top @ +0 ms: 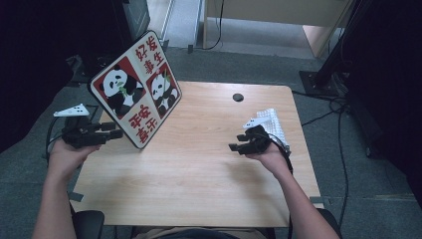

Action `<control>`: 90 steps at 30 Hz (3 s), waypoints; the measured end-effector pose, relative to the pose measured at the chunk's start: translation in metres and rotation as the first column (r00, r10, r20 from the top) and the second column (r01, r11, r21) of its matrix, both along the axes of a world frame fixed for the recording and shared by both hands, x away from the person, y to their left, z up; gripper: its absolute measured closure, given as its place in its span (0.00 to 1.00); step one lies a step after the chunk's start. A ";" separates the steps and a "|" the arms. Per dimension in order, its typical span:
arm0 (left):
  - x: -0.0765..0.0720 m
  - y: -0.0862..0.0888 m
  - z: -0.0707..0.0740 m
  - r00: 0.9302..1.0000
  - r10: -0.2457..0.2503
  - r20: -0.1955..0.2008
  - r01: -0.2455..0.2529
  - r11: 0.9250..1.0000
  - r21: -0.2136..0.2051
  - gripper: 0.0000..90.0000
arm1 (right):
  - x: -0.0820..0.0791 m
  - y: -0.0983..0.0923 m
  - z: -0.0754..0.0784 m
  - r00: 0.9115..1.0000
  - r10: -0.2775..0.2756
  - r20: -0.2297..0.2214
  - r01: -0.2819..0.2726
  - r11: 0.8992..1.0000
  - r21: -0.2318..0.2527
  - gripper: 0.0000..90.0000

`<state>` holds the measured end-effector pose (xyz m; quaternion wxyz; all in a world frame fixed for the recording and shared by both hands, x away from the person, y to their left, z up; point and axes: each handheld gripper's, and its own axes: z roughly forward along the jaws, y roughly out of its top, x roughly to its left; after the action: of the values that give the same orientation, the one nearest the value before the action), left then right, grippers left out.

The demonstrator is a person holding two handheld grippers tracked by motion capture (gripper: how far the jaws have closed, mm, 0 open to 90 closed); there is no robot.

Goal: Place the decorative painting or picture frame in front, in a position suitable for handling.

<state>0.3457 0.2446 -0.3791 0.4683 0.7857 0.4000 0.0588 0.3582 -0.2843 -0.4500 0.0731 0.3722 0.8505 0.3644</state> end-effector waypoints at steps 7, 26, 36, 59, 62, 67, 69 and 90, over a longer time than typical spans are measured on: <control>0.007 0.011 -0.004 0.999 0.035 -0.016 -0.035 0.999 -0.002 0.52 | 0.000 0.001 -0.001 1.000 0.003 -0.001 -0.003 1.000 -0.006 0.50; 0.040 0.015 0.043 0.997 0.070 -0.016 -0.071 0.997 -0.030 0.57 | -0.002 -0.004 -0.001 1.000 -0.003 0.006 0.004 1.000 -0.031 0.50; 0.062 0.012 0.065 0.996 0.084 -0.043 -0.085 0.996 -0.026 0.62 | -0.003 -0.003 -0.002 1.000 -0.001 -0.003 0.001 0.999 -0.036 0.50; 0.121 -0.002 0.106 0.994 0.063 -0.084 -0.059 0.997 0.049 0.65 | -0.002 -0.004 -0.004 1.000 0.003 -0.009 -0.003 0.999 -0.045 0.49; 0.127 -0.005 0.111 0.994 0.063 -0.084 -0.057 0.996 0.070 0.65 | -0.001 -0.003 -0.004 1.000 0.009 -0.012 -0.009 0.999 -0.052 0.49; 0.139 -0.012 0.122 0.994 0.065 -0.091 -0.055 0.993 0.108 0.65 | -0.001 -0.004 -0.005 1.000 0.009 -0.011 -0.010 0.998 -0.056 0.49; 0.143 -0.016 0.126 0.994 0.057 -0.093 -0.046 0.991 0.124 0.65 | -0.001 -0.004 -0.004 1.000 0.010 -0.011 -0.011 0.998 -0.056 0.49; 0.193 -0.048 0.133 0.986 0.043 -0.158 -0.009 0.978 0.208 0.73 | -0.006 -0.010 -0.006 1.000 -0.008 -0.017 0.007 0.998 -0.067 0.49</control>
<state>0.5383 0.1966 -0.2458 0.3492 0.8269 0.4387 0.0423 0.3520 -0.2946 -0.4562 0.0794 0.3758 0.8615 0.3321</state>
